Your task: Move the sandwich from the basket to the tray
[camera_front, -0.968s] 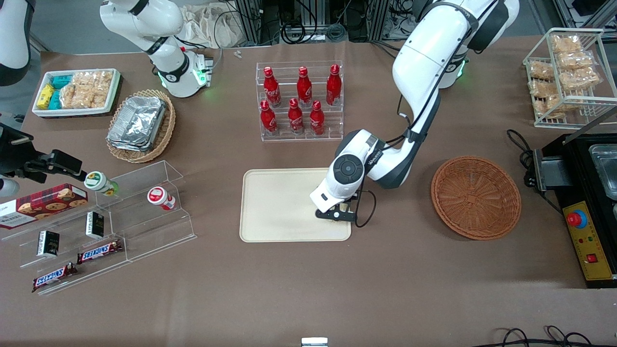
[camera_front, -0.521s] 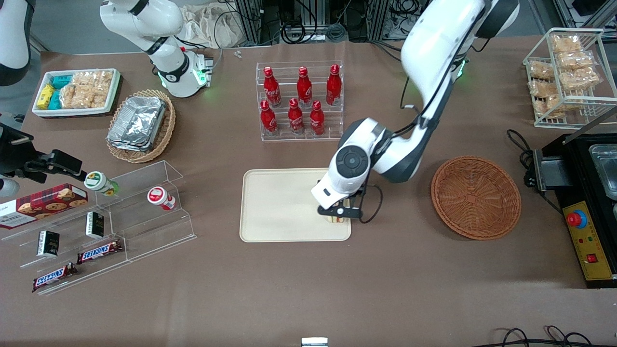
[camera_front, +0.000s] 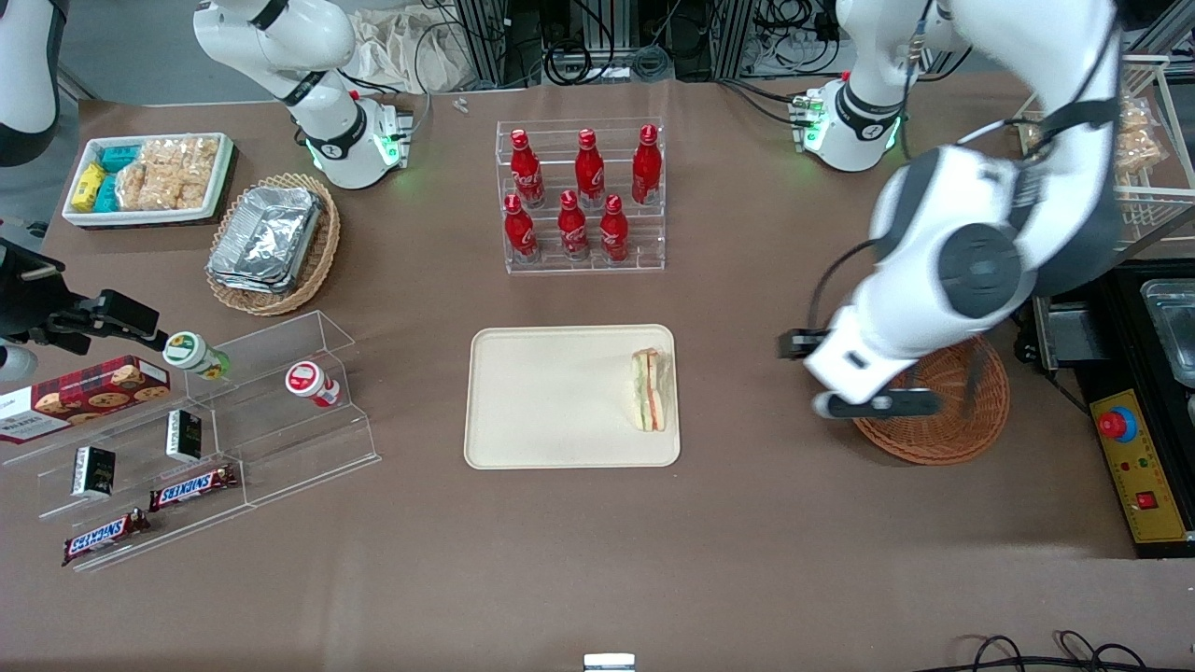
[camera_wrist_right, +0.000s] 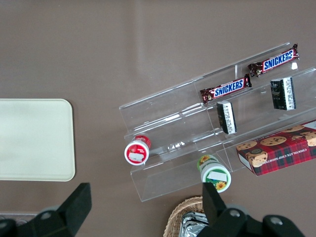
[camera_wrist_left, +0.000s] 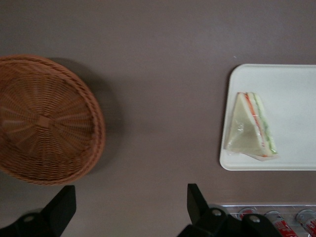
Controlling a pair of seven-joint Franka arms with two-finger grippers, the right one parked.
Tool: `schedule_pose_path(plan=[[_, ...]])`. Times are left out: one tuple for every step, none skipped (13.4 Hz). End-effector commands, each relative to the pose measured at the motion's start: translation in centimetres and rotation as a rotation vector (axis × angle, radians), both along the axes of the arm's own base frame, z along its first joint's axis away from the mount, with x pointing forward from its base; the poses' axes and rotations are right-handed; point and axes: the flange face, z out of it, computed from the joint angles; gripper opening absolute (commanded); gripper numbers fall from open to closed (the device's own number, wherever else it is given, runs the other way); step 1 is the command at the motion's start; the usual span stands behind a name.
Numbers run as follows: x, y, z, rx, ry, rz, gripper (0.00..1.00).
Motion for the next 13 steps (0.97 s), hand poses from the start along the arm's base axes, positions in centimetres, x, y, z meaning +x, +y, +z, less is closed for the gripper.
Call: schedule_pose_path(plan=[[-1.0, 5.7, 4.0, 0.061, -0.023, -0.070, 1.00], [-1.3, 7.7, 5.4, 0.076, -0.031, -0.121, 1.00], [-1.4, 9.9, 6.6, 0.073, -0.040, -0.145, 1.00], [-1.2, 12.1, 7.5, 0.061, -0.050, -0.119, 1.00], [-1.3, 14.3, 8.3, 0.059, -0.041, -0.082, 1.00], [-1.3, 15.0, 9.6, 0.065, -0.042, -0.072, 1.00], [-1.4, 15.6, 10.6, 0.070, -0.042, -0.063, 1.00], [-1.4, 16.5, 11.3, 0.069, -0.051, -0.048, 1.00], [-1.4, 17.2, 11.6, 0.071, -0.053, -0.038, 1.00], [-1.4, 17.2, 11.7, 0.070, -0.053, -0.035, 1.00], [-1.4, 17.2, 11.5, 0.068, -0.052, -0.032, 1.00], [-1.3, 17.2, 11.5, 0.070, -0.051, -0.030, 1.00], [-1.4, 17.2, 11.5, 0.071, -0.051, -0.032, 1.00]])
